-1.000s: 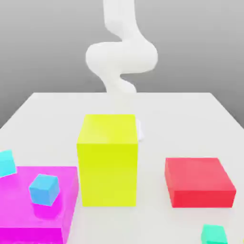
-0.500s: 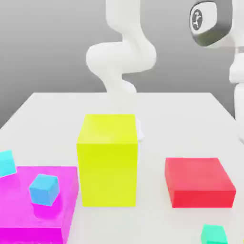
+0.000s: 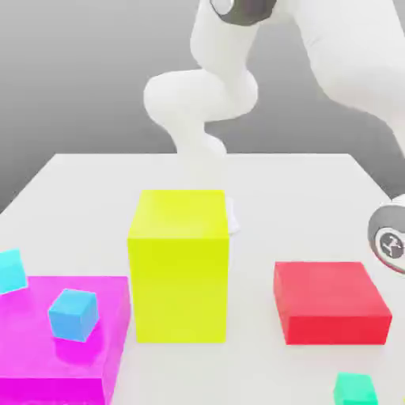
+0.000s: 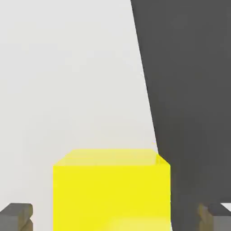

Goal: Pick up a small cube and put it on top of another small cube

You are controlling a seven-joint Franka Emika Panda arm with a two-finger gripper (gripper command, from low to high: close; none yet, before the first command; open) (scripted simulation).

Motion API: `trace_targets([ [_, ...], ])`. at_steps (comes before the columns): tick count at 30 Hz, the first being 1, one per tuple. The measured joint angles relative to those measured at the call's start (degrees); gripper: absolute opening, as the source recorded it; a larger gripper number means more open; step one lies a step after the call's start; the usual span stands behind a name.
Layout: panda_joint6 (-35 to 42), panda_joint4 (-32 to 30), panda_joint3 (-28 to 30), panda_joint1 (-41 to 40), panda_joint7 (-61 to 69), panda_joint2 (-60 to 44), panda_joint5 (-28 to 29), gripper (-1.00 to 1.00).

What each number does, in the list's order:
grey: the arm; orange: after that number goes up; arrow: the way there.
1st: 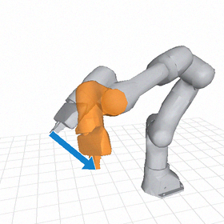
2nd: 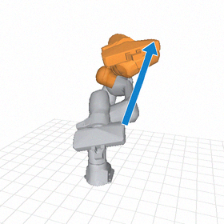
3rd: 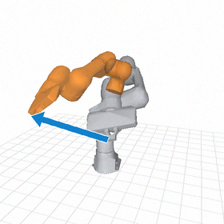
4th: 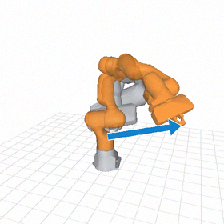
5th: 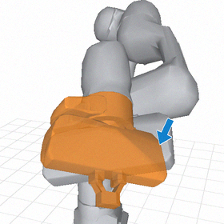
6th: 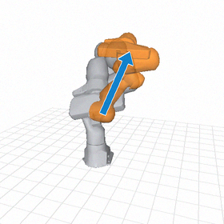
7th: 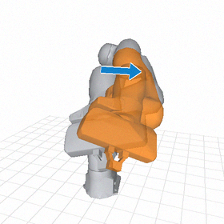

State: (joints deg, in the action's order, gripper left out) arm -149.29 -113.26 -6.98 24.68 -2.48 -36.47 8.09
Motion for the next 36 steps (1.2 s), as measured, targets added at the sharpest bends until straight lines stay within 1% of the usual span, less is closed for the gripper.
trace_targets([
  [5, -0.1, 0.0, 0.1, 0.1, 0.1, -0.2, -0.1, -1.0],
  [9, 4.8, -1.7, -0.2, -0.9, 0.8, 6.5, -1.5, -1.0],
  [16, 7.4, -9.3, 8.8, -9.1, -2.2, 17.6, -2.6, -1.0],
  [22, 8.7, -17.3, 17.1, -16.0, -5.5, 27.2, -3.0, -1.0],
  [24, 9.2, -20.3, 20.1, -19.6, -7.0, 30.8, -2.8, -1.0],
  [29, 11.1, -27.6, 29.4, -37.5, -10.8, 39.9, -3.1, -1.0],
  [30, 10.8, -28.4, 31.5, -41.4, -10.9, 40.2, -4.2, -1.0],
  [31, 9.5, -29.1, 32.7, -43.6, -10.5, 39.4, -5.7, -1.0],
  [33, 5.9, -30.4, 33.3, -45.0, -9.2, 36.6, -8.2, -1.0],
  [34, 4.9, -30.7, 33.0, -45.6, -8.8, 35.9, -8.8, 1.0],
  [36, 4.9, -30.7, 33.0, -45.0, -8.8, 35.8, -8.8, 1.0],
])
